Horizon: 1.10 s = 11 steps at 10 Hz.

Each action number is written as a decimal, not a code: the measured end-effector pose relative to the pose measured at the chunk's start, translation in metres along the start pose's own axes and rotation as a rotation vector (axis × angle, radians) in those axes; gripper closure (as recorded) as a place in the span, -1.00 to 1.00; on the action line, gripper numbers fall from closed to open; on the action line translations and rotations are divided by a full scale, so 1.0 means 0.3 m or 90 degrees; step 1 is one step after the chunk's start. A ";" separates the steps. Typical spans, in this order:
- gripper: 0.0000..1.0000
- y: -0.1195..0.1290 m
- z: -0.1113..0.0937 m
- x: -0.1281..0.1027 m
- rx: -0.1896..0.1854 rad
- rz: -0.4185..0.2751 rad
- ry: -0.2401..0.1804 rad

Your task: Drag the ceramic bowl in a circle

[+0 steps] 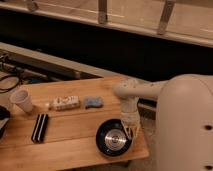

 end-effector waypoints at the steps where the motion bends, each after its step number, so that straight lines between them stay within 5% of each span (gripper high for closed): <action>1: 1.00 0.047 -0.002 0.003 0.005 -0.012 0.000; 4: 1.00 0.280 -0.020 0.013 0.029 -0.077 0.004; 9: 1.00 0.455 -0.025 0.035 0.063 -0.144 0.002; 11: 1.00 0.593 -0.061 0.008 0.079 -0.183 -0.002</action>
